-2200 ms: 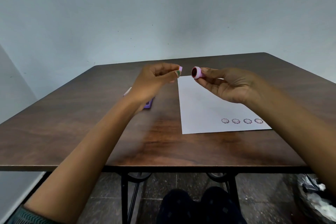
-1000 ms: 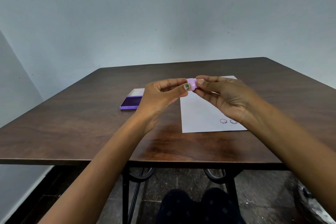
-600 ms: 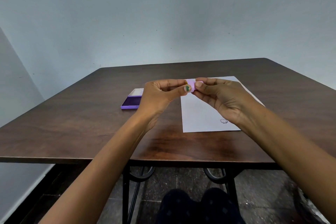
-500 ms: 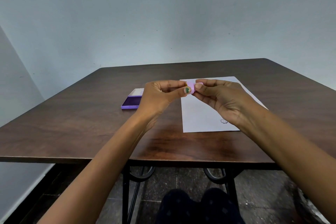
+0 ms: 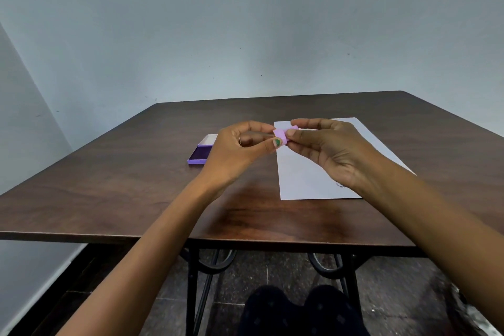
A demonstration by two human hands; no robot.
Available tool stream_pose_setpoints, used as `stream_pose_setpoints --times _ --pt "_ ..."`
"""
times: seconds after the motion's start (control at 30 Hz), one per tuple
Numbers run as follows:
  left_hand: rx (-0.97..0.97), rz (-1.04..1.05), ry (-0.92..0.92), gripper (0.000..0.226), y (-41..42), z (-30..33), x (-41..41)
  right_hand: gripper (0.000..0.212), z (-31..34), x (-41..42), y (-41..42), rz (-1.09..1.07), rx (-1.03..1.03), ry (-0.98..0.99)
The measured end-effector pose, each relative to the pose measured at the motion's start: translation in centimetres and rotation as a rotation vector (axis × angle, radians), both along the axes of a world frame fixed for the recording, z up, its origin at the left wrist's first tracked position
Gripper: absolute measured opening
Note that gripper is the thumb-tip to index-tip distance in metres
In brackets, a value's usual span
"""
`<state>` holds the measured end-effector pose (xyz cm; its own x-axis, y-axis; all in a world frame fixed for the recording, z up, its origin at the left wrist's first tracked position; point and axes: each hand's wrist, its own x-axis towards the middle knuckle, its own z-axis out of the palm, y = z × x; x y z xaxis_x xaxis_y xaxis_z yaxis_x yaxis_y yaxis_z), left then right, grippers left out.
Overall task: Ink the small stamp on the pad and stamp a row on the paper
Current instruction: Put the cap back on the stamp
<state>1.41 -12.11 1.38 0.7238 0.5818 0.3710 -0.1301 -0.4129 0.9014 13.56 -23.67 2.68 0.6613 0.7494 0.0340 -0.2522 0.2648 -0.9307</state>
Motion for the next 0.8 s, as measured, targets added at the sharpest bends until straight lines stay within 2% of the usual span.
stream_pose_setpoints --times 0.2,0.33,0.4,0.57,0.8 --pt "0.052 0.011 0.001 0.017 1.0 0.3 -0.7 0.015 0.8 -0.6 1.4 -0.007 -0.05 -0.169" --pt "0.096 0.031 0.027 0.012 2.5 0.5 -0.9 0.022 1.3 -0.4 3.2 -0.076 -0.139 -0.398" --pt "0.154 0.013 0.056 0.018 3.4 0.5 -0.7 0.027 1.3 0.1 4.3 -0.112 -0.172 -0.521" --pt "0.388 0.002 0.294 0.033 5.8 0.6 1.0 0.031 0.9 1.4 7.0 -0.19 -0.311 -0.79" --pt "0.715 0.171 0.58 0.033 8.8 0.3 3.7 0.032 0.0 2.7 9.9 -0.172 -0.4 -0.963"
